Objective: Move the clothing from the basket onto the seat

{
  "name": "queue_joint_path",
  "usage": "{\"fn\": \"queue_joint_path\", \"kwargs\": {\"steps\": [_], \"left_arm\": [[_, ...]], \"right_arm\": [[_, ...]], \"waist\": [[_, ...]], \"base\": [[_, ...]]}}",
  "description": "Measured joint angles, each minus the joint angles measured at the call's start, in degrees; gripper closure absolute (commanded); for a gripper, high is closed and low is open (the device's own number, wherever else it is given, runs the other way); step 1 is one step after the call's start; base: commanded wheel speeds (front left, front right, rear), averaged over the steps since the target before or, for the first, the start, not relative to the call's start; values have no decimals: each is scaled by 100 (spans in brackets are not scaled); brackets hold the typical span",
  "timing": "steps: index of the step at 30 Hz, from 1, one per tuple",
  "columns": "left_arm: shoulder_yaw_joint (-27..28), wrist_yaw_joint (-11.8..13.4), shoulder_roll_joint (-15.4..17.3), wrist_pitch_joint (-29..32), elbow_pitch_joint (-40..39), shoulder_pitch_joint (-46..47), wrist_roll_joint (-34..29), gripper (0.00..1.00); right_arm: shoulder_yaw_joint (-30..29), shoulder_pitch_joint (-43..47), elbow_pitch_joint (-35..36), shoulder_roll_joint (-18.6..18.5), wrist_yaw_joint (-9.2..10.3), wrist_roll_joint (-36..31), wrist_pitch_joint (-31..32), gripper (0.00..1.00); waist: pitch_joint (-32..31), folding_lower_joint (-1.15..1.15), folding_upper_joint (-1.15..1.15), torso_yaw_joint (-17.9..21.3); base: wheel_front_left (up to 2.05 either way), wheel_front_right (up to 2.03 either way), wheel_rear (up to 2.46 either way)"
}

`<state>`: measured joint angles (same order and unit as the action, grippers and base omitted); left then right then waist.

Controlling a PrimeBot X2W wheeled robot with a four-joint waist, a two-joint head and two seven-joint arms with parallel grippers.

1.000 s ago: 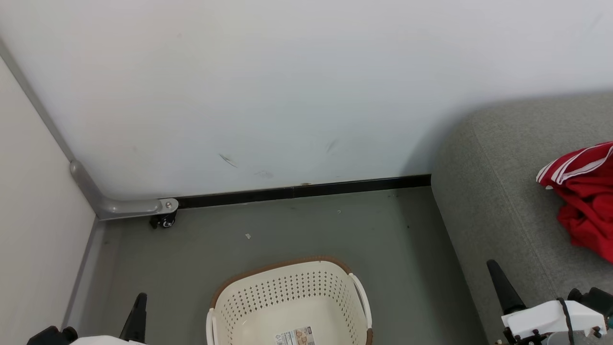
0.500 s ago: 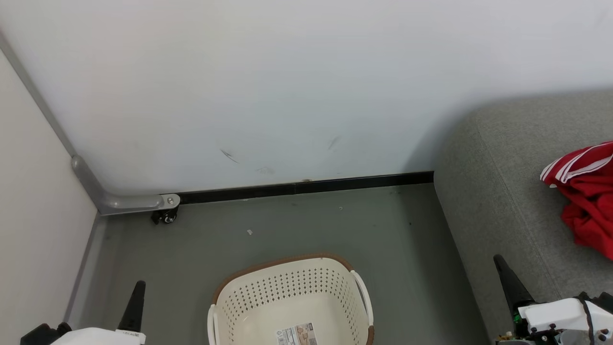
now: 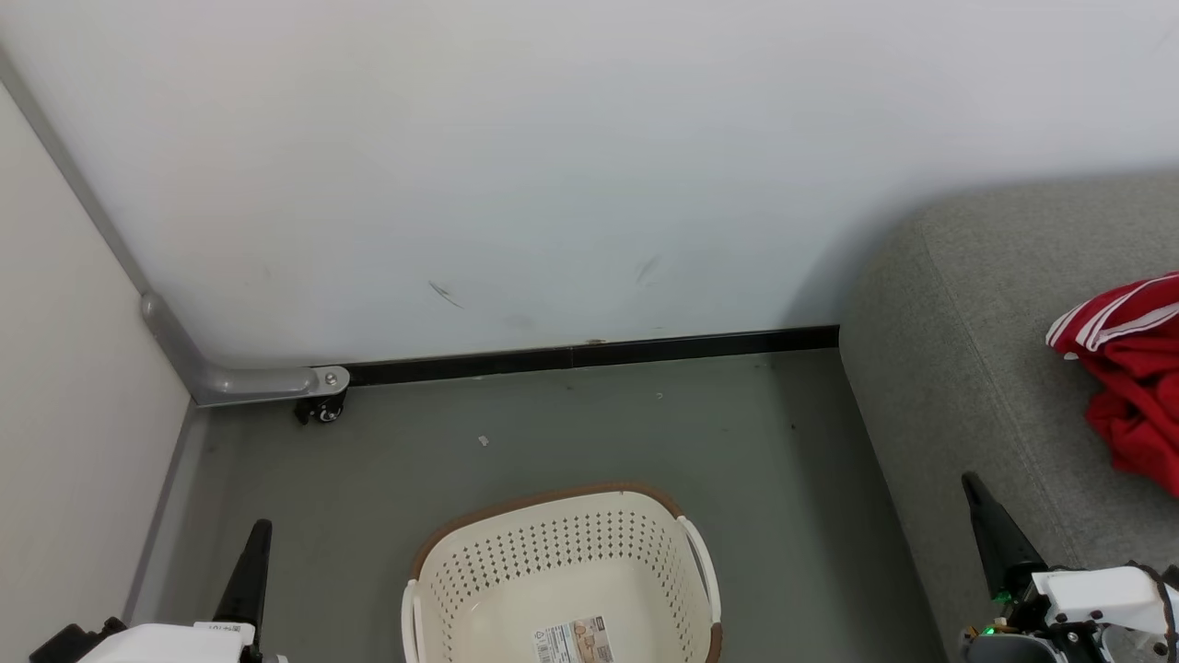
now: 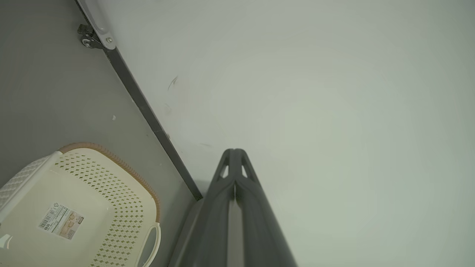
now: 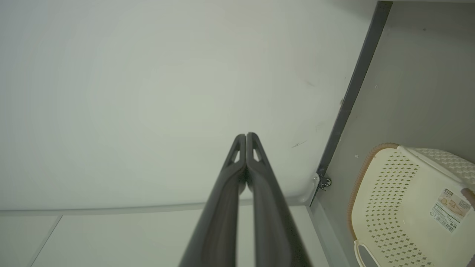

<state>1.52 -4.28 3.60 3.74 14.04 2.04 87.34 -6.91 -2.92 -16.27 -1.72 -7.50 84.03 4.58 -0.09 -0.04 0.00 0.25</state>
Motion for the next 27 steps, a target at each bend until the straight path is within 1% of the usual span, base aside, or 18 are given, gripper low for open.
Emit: {"fn": "queue_joint_path", "kwargs": {"steps": [9, 27], "left_arm": [[208, -221, -116, 177, 85, 58, 467, 100], [230, -248, -127, 181, 126, 110, 494, 100]], "right_arm": [[-94, -58, 38, -15, 0, 728, 166, 100], [-102, -91, 53, -18, 0, 726, 166, 100]], "waist": [[24, 1, 0, -24], [25, 1, 0, -24]], "base": [[0, 0, 0], [0, 0, 0]]}}
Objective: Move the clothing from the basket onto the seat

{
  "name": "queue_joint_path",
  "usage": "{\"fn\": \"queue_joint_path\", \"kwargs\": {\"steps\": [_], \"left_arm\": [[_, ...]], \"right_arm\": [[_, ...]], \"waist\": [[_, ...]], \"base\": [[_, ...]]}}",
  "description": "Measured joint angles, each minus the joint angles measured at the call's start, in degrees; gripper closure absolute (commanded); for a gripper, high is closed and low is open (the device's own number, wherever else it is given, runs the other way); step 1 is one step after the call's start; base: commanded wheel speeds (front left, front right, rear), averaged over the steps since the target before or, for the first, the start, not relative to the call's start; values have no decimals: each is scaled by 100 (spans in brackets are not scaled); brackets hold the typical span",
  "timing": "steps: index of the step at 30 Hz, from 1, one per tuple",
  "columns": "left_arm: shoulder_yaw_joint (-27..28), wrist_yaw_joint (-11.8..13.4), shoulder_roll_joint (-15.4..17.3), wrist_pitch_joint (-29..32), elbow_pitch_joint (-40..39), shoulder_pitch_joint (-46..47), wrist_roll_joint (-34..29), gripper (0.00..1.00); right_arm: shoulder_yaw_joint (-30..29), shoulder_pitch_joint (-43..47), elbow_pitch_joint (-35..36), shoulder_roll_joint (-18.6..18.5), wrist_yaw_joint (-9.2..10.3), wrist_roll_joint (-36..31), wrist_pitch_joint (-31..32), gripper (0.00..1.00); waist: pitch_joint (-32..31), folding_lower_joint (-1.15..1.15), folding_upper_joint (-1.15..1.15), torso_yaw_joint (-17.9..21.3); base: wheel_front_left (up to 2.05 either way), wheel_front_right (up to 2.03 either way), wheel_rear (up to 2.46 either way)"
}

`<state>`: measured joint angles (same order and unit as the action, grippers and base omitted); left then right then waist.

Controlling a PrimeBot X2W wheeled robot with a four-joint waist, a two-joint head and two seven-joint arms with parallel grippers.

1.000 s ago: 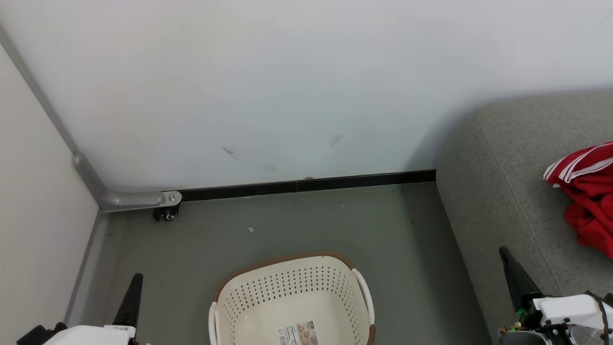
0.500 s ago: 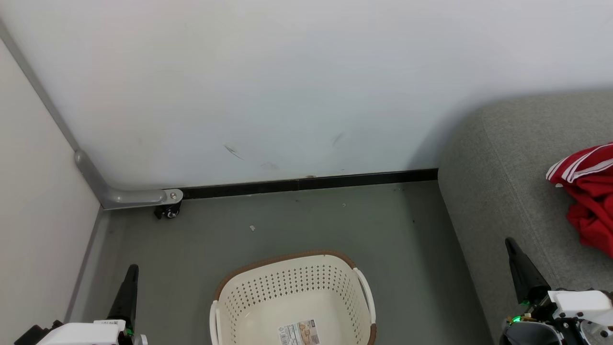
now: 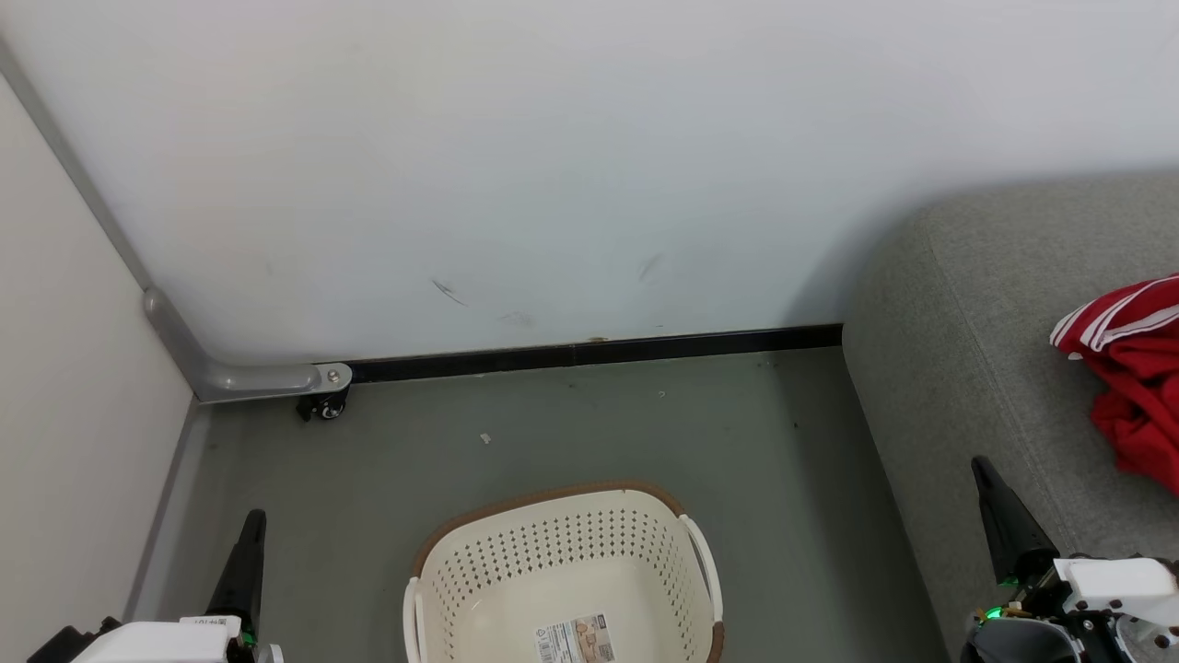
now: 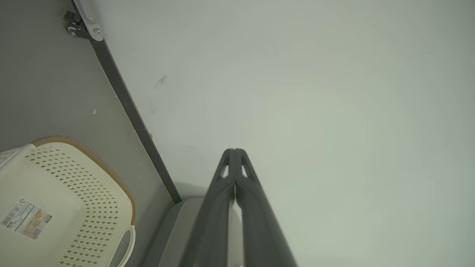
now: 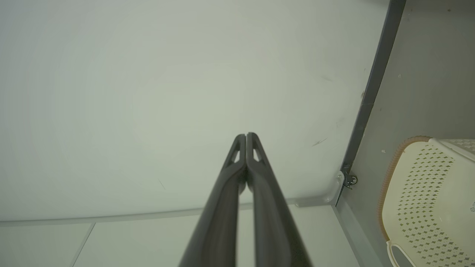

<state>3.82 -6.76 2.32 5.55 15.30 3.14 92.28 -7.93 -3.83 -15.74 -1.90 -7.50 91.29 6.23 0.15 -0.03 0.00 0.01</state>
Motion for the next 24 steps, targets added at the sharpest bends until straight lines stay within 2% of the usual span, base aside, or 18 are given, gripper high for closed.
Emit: {"fn": "queue_joint_path", "kwargs": {"steps": [24], "left_arm": [[5, -3, 0, 1, 35, 3, 0, 100]], "right_arm": [[1, 0, 0, 0, 0, 0, 0, 100]], "waist": [[0, 1, 0, -1]], "base": [[0, 0, 0]]}}
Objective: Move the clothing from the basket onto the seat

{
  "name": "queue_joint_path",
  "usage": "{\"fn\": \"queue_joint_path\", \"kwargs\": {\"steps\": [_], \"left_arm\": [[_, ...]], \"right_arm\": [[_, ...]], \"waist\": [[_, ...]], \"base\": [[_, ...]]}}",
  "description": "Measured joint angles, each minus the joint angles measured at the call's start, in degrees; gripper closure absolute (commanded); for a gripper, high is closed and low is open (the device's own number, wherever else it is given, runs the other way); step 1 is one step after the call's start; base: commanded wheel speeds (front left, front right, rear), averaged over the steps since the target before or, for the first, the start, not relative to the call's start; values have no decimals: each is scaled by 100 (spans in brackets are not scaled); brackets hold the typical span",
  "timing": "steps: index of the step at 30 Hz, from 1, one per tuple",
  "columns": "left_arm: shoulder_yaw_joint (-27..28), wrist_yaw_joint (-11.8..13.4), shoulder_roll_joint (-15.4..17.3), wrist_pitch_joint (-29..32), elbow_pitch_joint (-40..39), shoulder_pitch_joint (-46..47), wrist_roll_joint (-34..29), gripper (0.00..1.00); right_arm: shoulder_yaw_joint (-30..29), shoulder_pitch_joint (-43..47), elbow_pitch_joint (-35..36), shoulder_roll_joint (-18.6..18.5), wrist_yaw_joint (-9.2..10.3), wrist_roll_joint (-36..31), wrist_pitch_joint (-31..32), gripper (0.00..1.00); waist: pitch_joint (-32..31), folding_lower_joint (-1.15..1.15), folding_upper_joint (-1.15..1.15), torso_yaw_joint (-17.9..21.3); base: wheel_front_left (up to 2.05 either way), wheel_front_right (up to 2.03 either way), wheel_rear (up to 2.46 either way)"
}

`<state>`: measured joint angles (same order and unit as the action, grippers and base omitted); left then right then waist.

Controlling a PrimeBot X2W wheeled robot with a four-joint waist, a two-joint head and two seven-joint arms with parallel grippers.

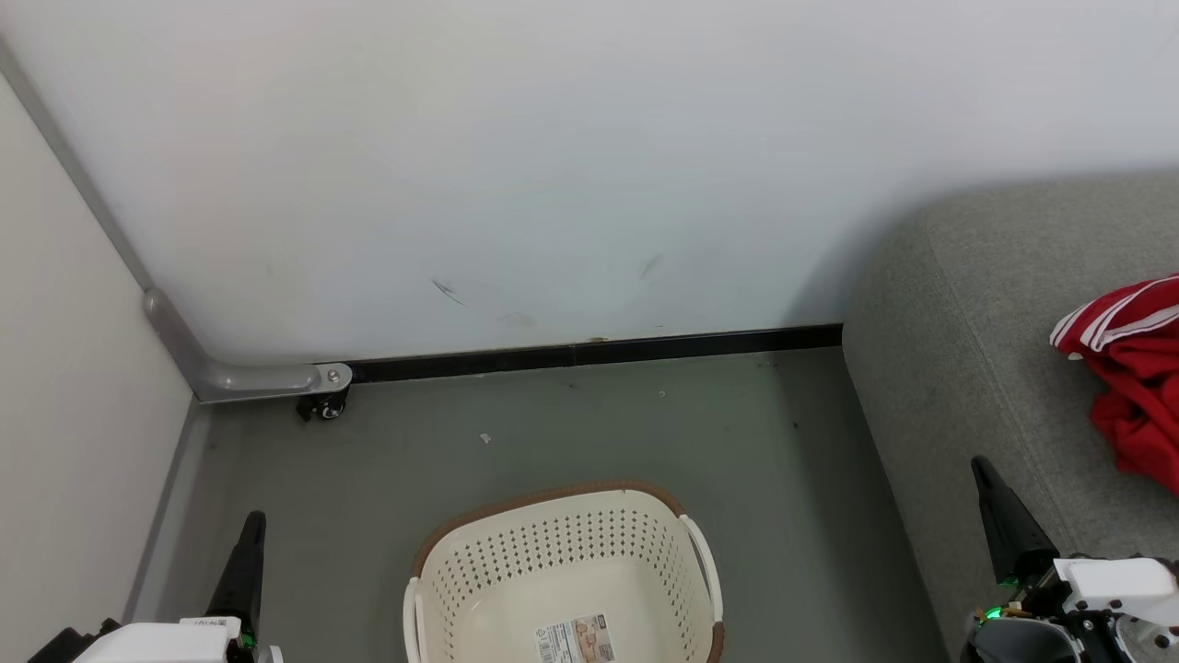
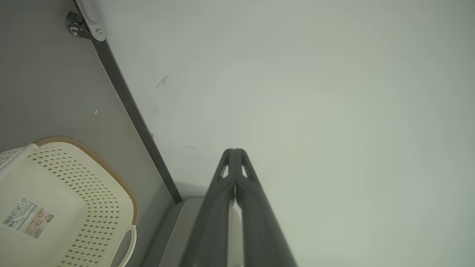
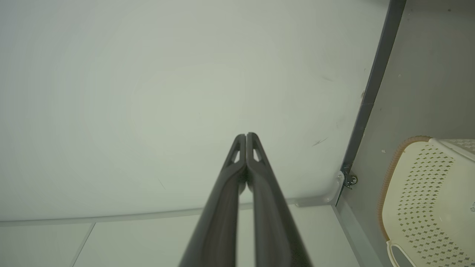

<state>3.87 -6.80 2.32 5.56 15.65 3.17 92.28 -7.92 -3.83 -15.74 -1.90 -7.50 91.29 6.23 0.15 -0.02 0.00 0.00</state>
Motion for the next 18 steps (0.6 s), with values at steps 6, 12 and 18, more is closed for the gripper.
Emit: {"fn": "queue_joint_path", "kwargs": {"steps": [6, 12, 18], "left_arm": [[0, 0, 0, 0, 10, 1, 0, 100], [1, -1, 0, 0, 13, 2, 0, 100], [2, -25, 0, 0, 18, 4, 0, 100]], "right_arm": [[1, 0, 0, 0, 0, 0, 0, 100], [1, 0, 0, 0, 0, 0, 0, 100], [1, 0, 0, 0, 0, 0, 0, 100]], "waist": [[0, 0, 0, 0], [0, 0, 0, 0], [0, 0, 0, 0]], "base": [[0, 0, 0], [0, 0, 0], [0, 0, 0]]}}
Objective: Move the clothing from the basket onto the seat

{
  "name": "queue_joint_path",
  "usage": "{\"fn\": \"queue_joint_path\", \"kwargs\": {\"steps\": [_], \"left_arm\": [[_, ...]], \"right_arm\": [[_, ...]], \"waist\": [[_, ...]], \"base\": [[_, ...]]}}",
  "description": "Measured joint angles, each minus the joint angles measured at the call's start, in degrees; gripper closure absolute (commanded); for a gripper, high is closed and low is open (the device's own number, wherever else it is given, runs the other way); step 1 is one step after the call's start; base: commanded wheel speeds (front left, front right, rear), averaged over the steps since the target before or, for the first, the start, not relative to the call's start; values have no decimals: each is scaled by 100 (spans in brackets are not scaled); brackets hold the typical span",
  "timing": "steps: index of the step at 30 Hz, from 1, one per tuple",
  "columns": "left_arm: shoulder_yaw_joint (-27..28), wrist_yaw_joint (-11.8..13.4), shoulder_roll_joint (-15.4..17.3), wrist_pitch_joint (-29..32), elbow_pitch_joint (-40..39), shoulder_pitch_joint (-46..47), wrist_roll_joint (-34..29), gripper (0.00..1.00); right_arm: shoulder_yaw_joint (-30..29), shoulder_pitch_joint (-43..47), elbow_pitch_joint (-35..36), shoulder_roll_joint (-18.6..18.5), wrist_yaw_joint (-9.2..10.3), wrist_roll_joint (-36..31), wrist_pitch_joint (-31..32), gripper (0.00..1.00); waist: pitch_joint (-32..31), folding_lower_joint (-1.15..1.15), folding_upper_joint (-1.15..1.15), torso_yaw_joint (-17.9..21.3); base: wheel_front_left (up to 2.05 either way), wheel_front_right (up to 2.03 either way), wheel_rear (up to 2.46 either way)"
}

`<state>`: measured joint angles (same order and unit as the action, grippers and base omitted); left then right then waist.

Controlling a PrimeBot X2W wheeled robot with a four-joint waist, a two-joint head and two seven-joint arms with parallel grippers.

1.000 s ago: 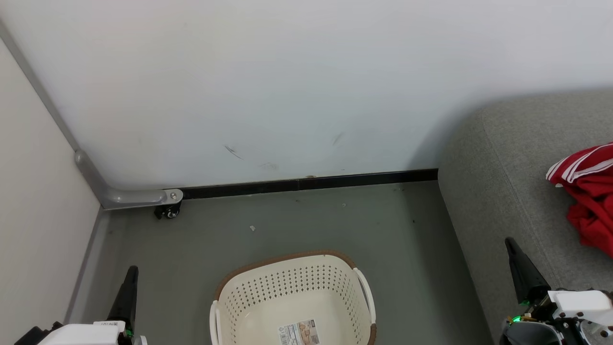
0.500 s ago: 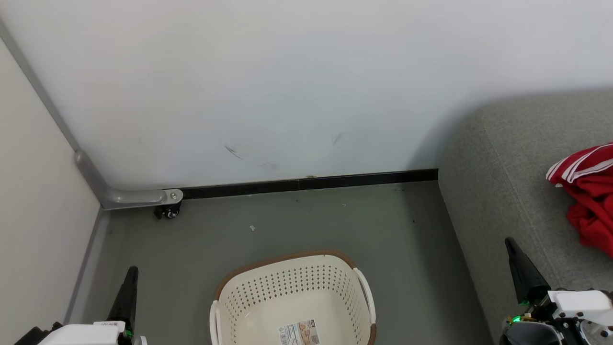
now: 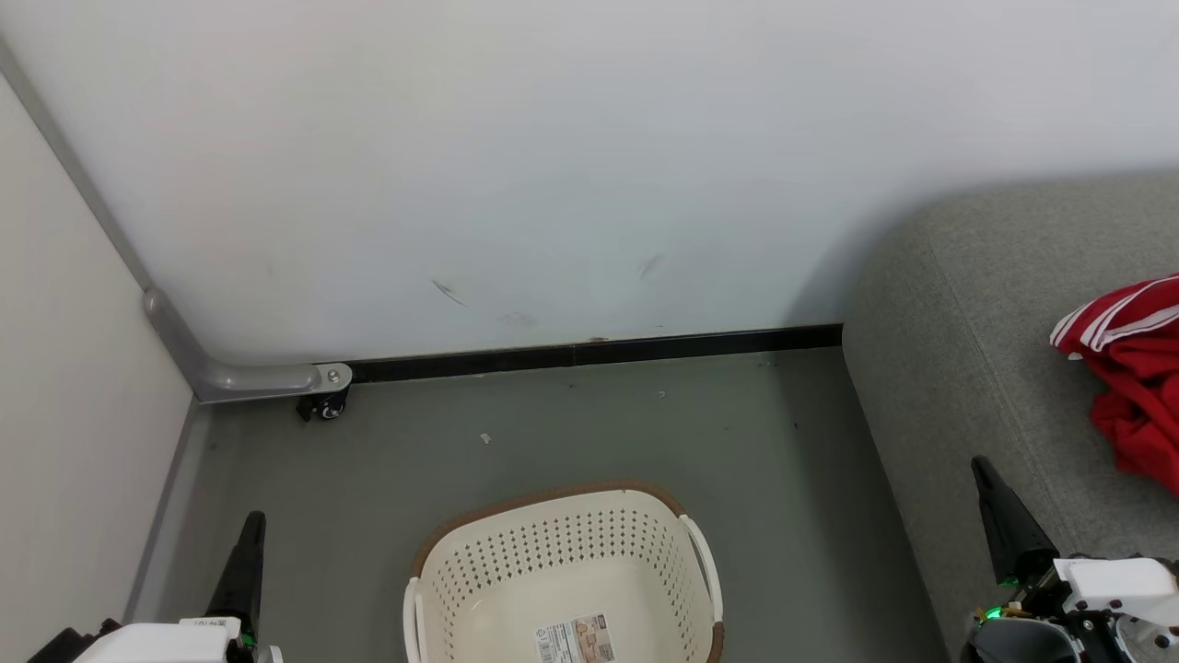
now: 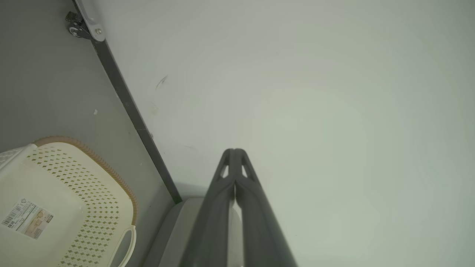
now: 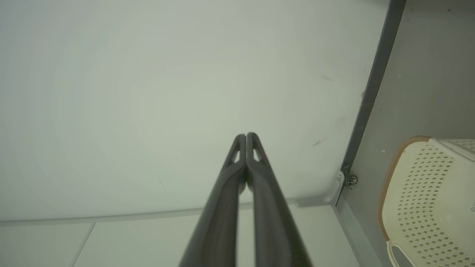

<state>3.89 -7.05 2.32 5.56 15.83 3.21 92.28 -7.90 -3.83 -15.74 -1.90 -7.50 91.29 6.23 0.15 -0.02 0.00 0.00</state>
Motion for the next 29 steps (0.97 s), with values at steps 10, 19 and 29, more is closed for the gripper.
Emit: {"fn": "queue_joint_path", "kwargs": {"steps": [10, 19, 29], "left_arm": [[2, 0, -1, 10, 4, 19, 0, 100], [5, 0, -1, 16, 8, 21, 0, 100], [7, 0, -1, 16, 11, 21, 0, 100]], "right_arm": [[1, 0, 0, 0, 0, 0, 0, 100], [1, 0, 0, 0, 0, 0, 0, 100], [1, 0, 0, 0, 0, 0, 0, 100]], "waist": [[0, 0, 0, 0], [0, 1, 0, 0], [0, 0, 0, 0]], "base": [[0, 0, 0], [0, 0, 0], [0, 0, 0]]}}
